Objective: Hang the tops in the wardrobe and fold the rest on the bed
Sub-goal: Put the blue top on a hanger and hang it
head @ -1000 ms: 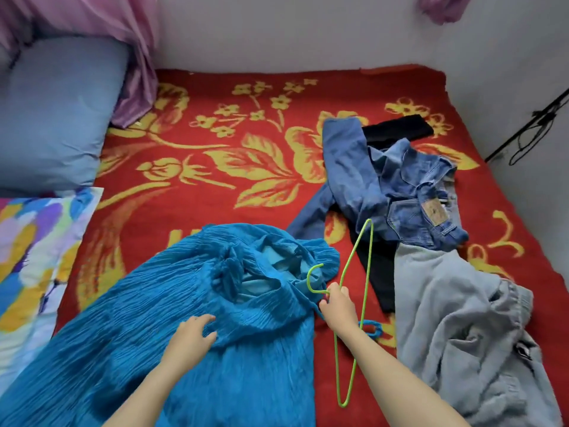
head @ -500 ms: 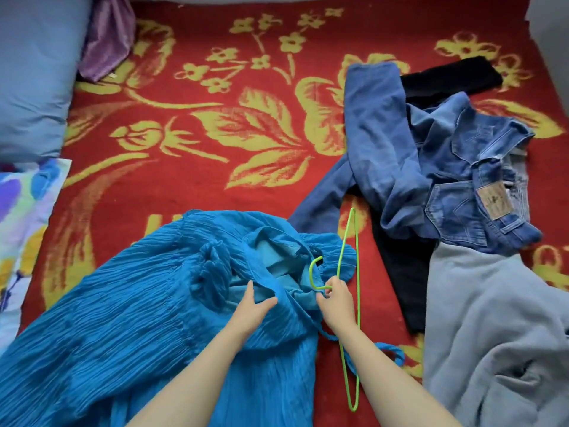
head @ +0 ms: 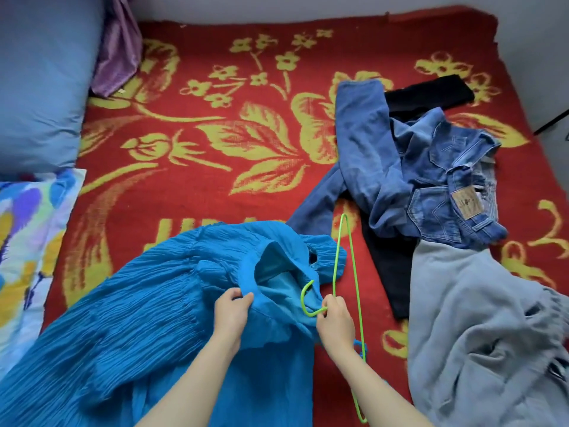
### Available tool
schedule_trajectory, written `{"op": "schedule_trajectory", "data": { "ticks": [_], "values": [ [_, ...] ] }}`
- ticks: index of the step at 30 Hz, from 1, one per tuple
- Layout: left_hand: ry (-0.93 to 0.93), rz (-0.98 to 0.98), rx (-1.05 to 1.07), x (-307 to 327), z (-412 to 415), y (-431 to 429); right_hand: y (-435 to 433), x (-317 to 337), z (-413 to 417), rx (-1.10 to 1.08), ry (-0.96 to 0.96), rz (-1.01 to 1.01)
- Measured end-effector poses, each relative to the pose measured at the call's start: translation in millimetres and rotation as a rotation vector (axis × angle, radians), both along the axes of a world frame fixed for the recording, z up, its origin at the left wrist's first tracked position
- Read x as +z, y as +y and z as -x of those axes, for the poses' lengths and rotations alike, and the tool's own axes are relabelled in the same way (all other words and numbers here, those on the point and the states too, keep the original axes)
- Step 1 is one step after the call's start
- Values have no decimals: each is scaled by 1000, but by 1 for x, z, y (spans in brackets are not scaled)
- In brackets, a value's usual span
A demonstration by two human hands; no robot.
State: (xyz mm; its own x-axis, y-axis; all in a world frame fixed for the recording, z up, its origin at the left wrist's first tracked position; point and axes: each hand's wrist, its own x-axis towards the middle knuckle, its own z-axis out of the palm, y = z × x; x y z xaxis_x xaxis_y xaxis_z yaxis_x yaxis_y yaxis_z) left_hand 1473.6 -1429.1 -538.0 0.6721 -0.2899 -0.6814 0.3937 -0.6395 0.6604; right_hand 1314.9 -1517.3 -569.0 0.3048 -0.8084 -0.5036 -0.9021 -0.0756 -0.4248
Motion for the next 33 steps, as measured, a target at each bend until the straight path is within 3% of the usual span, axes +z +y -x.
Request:
{"op": "schedule_trajectory", "data": {
  "ticks": [6, 14, 19, 26, 30, 33],
  "values": [
    [-67, 224, 41, 58, -27, 37, 0, 38, 0, 44, -129, -131],
    [-176, 486, -124, 180, -60, 85, 27, 147, -17, 99, -356, 56],
    [-223, 608, -247, 248, -79, 104, 24, 233, -17, 274, -442, 185],
    [-249, 699, -383, 296, -95, 132, 33, 344, 9, 386, -526, 148],
    [-298, 680, -448, 310, -89, 139, 44, 360, 8, 361, -720, 103],
    [-359, 734, -364, 320, -95, 146, 47, 368, 5, 335, -805, 94]
  ]
}}
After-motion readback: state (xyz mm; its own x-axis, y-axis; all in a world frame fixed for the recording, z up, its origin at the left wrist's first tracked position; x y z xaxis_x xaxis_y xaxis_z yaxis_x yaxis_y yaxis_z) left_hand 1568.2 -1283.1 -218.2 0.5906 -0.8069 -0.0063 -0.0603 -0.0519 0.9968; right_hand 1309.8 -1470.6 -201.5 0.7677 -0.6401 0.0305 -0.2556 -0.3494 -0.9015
